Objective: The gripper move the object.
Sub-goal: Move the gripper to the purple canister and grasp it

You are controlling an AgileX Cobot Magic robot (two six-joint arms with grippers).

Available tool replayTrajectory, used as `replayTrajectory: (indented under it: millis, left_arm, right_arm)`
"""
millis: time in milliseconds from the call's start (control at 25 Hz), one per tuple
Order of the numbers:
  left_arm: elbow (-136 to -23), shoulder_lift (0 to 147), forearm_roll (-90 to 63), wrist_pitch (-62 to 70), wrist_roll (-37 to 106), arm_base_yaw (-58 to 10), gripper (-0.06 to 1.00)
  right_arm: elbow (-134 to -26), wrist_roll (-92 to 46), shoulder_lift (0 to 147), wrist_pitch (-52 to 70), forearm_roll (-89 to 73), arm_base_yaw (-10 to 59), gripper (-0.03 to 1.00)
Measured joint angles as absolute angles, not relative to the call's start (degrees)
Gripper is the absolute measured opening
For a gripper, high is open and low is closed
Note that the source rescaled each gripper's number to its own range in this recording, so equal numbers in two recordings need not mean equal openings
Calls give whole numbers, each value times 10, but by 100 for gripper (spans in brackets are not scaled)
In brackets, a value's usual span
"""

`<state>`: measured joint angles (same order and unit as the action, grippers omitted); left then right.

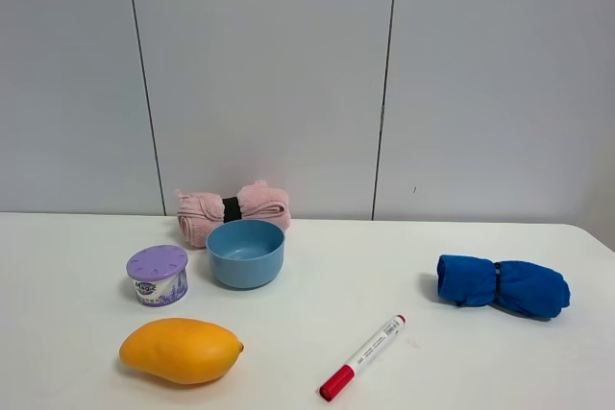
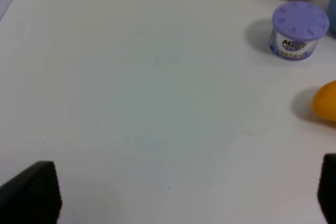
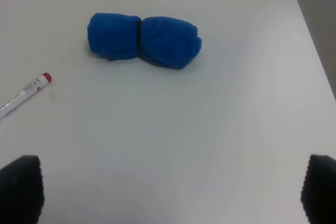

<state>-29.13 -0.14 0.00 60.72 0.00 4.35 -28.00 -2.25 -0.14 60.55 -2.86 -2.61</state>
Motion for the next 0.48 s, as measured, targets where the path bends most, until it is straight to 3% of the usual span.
replayTrajectory:
  millis: [480]
  left_arm:
    - [-291, -1, 0, 607, 0, 44, 100]
  right_arm:
    - [-280, -23, -1, 605, -29, -26, 100]
